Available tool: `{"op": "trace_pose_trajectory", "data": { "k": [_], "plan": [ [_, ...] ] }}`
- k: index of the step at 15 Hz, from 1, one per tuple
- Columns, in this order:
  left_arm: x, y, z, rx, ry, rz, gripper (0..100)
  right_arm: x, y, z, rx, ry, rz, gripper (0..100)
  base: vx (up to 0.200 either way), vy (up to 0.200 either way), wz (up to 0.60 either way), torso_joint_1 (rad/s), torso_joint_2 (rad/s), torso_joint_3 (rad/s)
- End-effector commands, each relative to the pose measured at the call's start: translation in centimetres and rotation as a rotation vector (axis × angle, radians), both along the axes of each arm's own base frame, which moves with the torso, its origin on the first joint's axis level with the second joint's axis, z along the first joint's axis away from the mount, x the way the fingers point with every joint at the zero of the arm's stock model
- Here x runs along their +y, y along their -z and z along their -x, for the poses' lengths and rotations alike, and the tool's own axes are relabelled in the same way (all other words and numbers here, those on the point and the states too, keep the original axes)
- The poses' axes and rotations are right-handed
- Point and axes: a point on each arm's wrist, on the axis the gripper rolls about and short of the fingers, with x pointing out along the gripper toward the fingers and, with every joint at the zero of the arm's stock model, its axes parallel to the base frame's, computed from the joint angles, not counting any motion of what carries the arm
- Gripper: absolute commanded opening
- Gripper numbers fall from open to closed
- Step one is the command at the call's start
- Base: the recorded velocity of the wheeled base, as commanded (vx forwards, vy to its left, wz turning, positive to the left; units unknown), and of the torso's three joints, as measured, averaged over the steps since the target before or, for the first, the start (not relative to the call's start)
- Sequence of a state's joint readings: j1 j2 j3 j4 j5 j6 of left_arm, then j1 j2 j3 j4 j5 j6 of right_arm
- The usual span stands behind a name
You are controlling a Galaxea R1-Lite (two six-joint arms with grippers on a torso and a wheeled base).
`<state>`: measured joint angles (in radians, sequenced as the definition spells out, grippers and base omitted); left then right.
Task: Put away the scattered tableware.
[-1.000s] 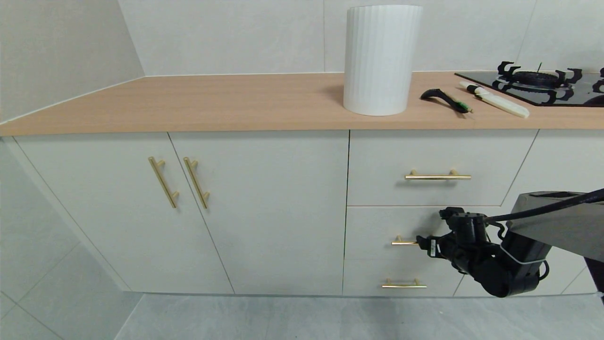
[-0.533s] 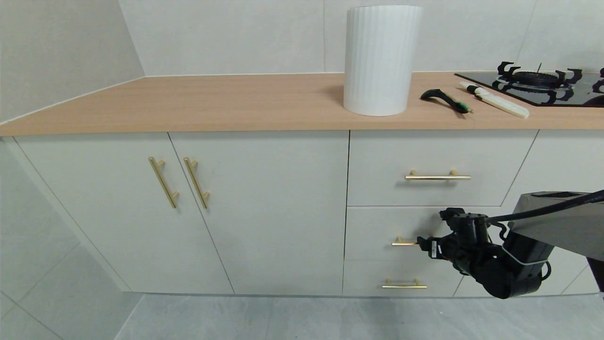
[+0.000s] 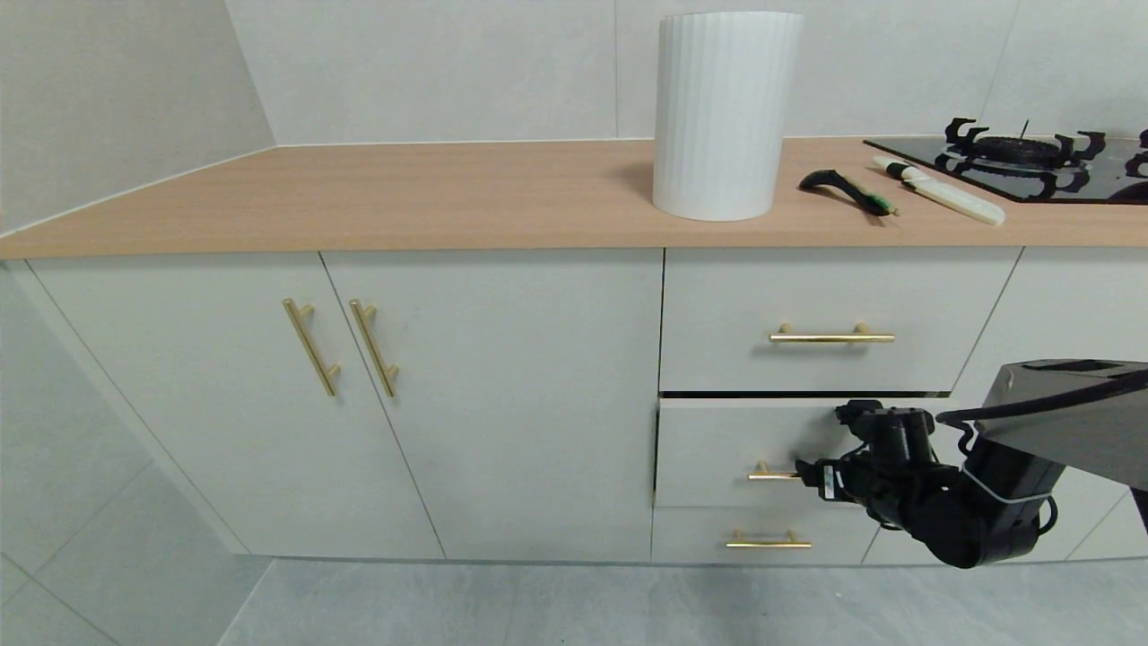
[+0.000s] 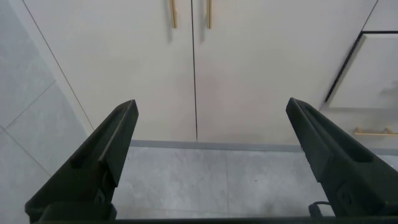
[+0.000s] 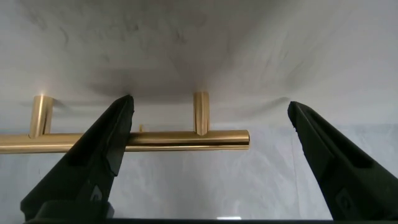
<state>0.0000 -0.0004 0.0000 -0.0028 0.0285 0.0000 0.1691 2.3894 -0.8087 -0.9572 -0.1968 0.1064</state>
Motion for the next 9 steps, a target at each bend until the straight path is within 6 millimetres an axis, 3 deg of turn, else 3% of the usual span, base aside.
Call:
{"op": "trace_pose_trajectory", "data": {
  "k": [1,5,9],
  "plan": [
    [0.0,0.0,0.0,0.0,-0.001,0.0,100,-0.1,-2.2,1.1,0.024,-0.019,0.007,100,0.0,0.0,0.0,0.0,0.0,0.0],
    [0.0,0.0,0.0,0.0,-0.001,0.0,100,0.0,-6.8,4.3,0.123,-0.127,0.027,100,0.0,0.0,0.0,0.0,0.0,0.0],
    [0.0,0.0,0.0,0.0,-0.001,0.0,100,1.4,-13.2,8.1,0.086,-0.215,0.037,100,0.0,0.0,0.0,0.0,0.0,0.0]
  ]
}}
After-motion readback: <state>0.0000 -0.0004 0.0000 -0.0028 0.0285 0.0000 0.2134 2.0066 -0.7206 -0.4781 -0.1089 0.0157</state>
